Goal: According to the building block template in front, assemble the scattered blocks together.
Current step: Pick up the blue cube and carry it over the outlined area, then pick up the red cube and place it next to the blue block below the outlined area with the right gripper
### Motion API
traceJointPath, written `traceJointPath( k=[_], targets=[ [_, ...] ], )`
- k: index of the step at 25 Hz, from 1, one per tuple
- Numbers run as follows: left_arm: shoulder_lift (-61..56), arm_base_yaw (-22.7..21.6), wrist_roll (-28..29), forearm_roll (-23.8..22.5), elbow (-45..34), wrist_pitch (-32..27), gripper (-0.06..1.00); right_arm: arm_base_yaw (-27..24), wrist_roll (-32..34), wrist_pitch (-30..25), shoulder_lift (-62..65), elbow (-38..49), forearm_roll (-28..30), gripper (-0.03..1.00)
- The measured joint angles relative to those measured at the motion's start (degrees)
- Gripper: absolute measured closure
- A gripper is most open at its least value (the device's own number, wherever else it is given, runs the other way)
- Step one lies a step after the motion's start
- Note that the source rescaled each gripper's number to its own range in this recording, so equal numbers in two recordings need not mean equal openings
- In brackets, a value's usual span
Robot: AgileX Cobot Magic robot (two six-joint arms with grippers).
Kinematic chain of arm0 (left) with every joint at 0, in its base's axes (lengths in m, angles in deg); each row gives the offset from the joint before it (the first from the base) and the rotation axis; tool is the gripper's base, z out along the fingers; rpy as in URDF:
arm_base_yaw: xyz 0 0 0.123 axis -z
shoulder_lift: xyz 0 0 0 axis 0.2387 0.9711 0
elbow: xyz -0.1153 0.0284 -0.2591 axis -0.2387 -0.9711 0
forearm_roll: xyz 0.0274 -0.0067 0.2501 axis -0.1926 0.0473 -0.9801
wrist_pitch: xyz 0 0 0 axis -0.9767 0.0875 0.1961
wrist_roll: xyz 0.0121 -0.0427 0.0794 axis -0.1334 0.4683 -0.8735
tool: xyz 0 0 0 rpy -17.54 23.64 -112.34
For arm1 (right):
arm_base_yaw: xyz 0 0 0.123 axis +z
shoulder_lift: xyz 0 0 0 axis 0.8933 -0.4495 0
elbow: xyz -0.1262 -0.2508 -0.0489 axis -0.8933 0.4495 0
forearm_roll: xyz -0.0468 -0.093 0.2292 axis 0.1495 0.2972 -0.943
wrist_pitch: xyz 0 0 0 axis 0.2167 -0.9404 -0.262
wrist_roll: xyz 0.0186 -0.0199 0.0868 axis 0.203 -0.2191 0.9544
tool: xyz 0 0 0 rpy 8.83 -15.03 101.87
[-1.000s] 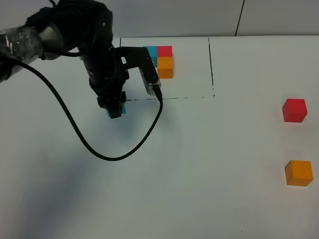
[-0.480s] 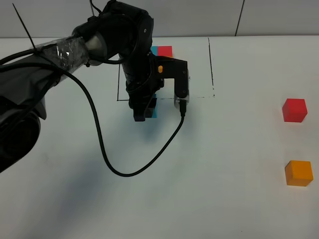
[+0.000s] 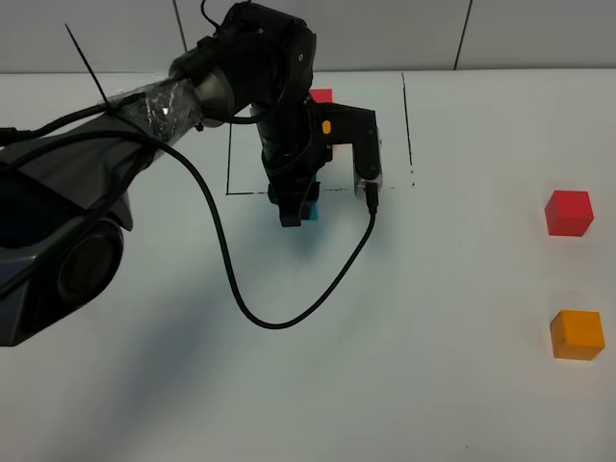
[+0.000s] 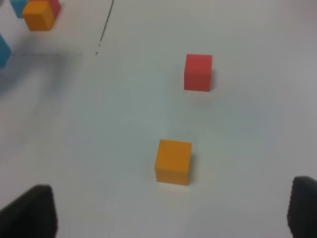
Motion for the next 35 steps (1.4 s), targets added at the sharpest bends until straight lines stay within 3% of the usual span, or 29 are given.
traceJointPath(
  k=[26, 28, 33, 35],
  targets=[
    [3.6, 0.5, 1.4, -0.3, 0.5, 0.9, 0.94, 0.0, 0.0, 0.0, 0.0, 0.0, 0.0, 0.11],
    [3.6, 0.5, 1.5, -0.2, 0.5, 1.0, 0.87, 0.0, 0.0, 0.0, 0.0, 0.0, 0.0, 0.11],
    [2.5, 0.5, 1.6, 0.0, 0.5, 1.1, 0.44, 0.0, 0.0, 0.0, 0.0, 0.0, 0.0, 0.11],
    [0.9, 0.5, 1.9, 0.0, 0.5, 0.8, 0.31, 0.0, 0.0, 0.0, 0.0, 0.0, 0.0, 0.11]
  ],
)
